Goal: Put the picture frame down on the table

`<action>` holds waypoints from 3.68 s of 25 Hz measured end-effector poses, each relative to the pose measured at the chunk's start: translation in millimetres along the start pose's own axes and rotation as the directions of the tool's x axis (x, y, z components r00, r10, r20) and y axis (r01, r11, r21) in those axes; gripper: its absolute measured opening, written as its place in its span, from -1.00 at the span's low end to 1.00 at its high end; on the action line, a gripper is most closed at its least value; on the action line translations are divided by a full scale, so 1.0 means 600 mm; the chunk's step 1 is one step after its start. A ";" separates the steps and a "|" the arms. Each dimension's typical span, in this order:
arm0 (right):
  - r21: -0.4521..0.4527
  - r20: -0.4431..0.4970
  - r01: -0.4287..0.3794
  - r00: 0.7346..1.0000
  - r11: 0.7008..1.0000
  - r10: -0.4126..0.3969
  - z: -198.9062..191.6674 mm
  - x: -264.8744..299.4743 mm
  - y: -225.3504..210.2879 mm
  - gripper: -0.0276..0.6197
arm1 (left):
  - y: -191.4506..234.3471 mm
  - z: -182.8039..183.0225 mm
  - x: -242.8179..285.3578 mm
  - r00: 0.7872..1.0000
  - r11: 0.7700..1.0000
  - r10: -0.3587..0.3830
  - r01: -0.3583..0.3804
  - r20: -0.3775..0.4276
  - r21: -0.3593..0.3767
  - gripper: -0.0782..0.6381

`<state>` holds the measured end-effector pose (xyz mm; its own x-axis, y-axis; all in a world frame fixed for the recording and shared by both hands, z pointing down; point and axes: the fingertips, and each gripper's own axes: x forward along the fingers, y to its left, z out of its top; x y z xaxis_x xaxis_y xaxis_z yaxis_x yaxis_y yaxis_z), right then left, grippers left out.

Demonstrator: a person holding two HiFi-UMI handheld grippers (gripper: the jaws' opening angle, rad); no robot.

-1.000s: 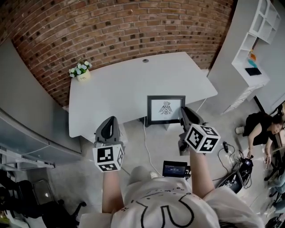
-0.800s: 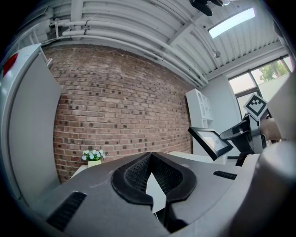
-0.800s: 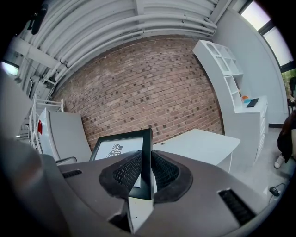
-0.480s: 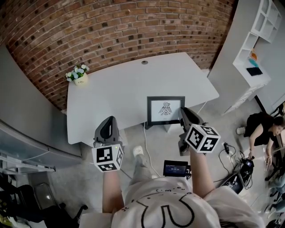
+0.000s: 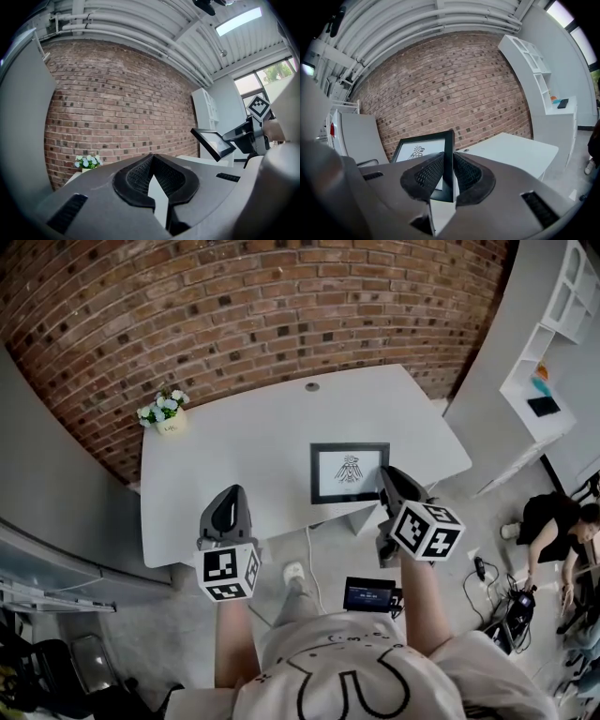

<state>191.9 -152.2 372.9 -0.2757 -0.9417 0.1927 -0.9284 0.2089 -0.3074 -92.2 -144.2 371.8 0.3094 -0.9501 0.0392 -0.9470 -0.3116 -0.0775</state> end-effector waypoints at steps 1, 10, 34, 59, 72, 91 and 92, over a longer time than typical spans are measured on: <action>0.000 0.000 0.000 1.000 1.000 0.000 0.005 0.015 0.000 -0.71 | 0.007 0.002 0.013 1.000 1.000 -0.001 0.001 -0.001 0.002 -0.76; -0.046 -0.031 -0.018 0.999 0.999 0.017 0.041 0.156 0.014 -0.71 | 0.095 -0.003 0.125 0.999 0.999 0.033 -0.033 0.000 -0.037 -0.76; -0.027 -0.040 0.019 0.999 0.999 -0.020 0.078 0.428 0.036 -0.71 | 0.294 -0.021 0.336 0.998 0.995 0.068 -0.069 -0.014 -0.071 -0.76; -0.046 -0.056 -0.094 0.994 0.995 0.091 0.133 0.536 -0.015 -0.71 | 0.278 -0.019 0.397 0.983 0.979 0.185 -0.186 -0.019 -0.086 -0.76; -0.039 -0.131 -0.159 0.980 0.987 0.152 0.124 0.602 -0.039 -0.71 | 0.265 -0.041 0.438 0.968 0.967 0.232 -0.239 -0.093 -0.082 -0.76; 0.027 -0.271 -0.106 0.956 0.994 0.109 0.011 0.590 -0.092 -0.71 | 0.211 -0.151 0.430 0.950 0.969 0.175 -0.212 -0.259 -0.124 -0.76; 0.034 -0.282 -0.097 0.954 0.995 0.103 0.001 0.587 -0.096 -0.71 | 0.208 -0.159 0.428 0.948 0.969 0.171 -0.211 -0.268 -0.127 -0.76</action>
<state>148.3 -495.9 458.1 -0.4290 -0.8022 0.4153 -0.8881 0.2904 -0.3564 -139.3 -425.8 467.1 0.1085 -0.9504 0.2913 -0.9940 -0.1001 0.0436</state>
